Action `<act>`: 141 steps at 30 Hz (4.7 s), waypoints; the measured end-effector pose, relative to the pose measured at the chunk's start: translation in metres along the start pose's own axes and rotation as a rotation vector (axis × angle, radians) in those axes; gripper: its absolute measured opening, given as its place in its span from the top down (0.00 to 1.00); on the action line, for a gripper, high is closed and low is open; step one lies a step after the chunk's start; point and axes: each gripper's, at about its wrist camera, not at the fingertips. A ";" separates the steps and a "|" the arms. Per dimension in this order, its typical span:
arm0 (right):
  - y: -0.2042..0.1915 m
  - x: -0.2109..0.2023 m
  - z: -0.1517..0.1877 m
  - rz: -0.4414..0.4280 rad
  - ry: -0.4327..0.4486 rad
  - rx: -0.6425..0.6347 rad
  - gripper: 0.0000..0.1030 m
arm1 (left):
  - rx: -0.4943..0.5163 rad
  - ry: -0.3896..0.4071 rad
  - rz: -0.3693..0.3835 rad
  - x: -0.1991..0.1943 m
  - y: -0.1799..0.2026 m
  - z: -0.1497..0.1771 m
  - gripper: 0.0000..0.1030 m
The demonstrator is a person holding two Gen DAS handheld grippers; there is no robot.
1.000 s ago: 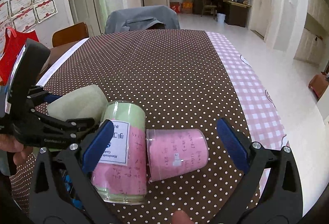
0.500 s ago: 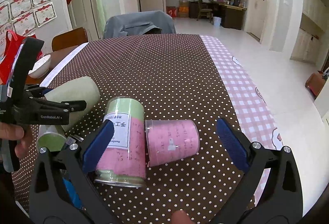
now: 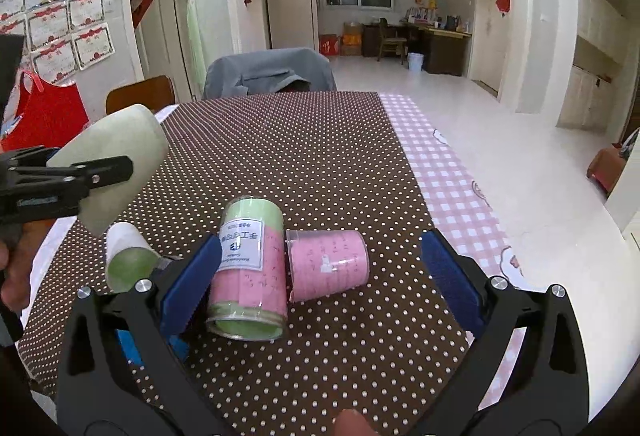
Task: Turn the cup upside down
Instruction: 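Move the left tool to the lying pale green cup and close on it, then lift the pale green cup with the left tool, turning its opening up, then grasp the pale green cup with the right tool while the left tool releases it, then rotate the held pale green cup with the right tool, turning its base up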
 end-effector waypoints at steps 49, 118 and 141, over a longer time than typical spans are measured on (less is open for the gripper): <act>-0.021 -0.073 0.064 -0.302 -0.085 -0.123 0.05 | -0.147 0.064 0.053 -0.105 0.034 0.161 0.39; -0.085 -0.017 0.113 -0.411 -0.523 -1.123 0.05 | -0.074 0.012 -0.131 -0.095 0.035 0.202 0.11; -0.112 0.046 0.104 -0.489 -0.837 -1.268 0.13 | -0.066 -0.016 -0.121 -0.088 0.032 0.206 0.11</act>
Point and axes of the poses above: each gripper's, at about its wrist camera, not at the fingertips, and x roughly the way its jaws point, y to its right, z to its underside, and after that the axes turned 14 degrees about -z, right-handed
